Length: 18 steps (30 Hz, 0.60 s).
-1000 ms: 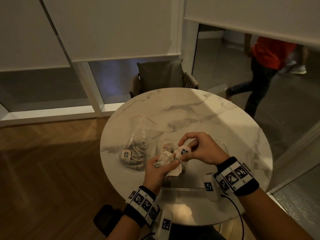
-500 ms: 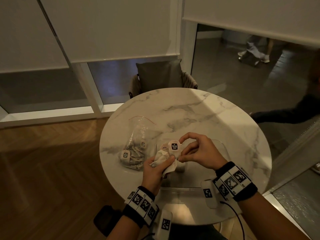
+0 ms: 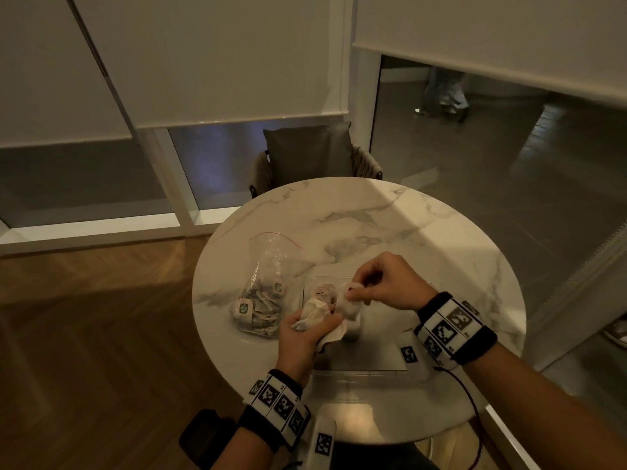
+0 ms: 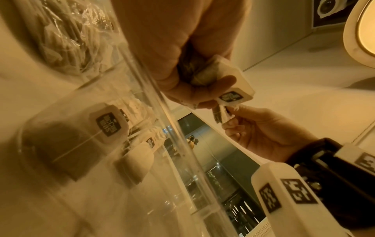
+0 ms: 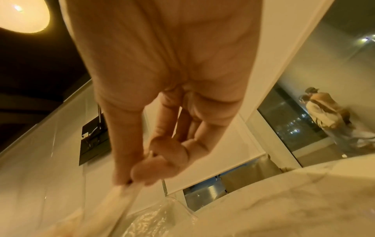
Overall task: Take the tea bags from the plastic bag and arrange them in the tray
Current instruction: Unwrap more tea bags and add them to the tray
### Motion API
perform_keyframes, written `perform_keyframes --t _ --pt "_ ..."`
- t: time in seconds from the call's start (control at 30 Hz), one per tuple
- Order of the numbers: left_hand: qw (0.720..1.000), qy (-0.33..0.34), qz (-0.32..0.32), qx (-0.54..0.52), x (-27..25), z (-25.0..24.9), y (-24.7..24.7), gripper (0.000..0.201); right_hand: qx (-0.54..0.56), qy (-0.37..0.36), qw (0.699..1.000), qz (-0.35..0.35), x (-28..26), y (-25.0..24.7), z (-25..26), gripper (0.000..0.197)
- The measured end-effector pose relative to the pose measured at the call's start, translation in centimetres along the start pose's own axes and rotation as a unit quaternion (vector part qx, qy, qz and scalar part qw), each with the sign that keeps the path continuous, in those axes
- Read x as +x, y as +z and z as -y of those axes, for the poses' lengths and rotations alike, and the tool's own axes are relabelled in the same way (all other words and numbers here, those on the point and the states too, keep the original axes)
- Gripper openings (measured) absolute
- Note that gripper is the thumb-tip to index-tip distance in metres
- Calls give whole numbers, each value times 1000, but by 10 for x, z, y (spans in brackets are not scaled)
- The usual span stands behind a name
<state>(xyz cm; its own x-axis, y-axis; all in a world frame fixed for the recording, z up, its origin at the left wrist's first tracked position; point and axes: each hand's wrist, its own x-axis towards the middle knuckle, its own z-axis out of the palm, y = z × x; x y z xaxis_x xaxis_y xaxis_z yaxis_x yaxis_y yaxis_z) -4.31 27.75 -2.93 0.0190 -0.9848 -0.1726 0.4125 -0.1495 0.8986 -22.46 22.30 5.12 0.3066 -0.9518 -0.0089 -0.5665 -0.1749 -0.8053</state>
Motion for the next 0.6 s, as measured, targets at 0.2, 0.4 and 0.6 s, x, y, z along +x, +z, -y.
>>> perform_keyframes --t 0.2,0.4,0.6 --pt "989 -28 -88 -116 5 -3 -2 21 -129 16 989 68 16 -15 8 7" --pt "980 -53 -94 -168 8 -14 -17 18 -285 51 917 275 33 10 3 12" --pt "986 -59 -98 -120 0 -13 -21 17 -304 132 878 346 50 44 -16 22"
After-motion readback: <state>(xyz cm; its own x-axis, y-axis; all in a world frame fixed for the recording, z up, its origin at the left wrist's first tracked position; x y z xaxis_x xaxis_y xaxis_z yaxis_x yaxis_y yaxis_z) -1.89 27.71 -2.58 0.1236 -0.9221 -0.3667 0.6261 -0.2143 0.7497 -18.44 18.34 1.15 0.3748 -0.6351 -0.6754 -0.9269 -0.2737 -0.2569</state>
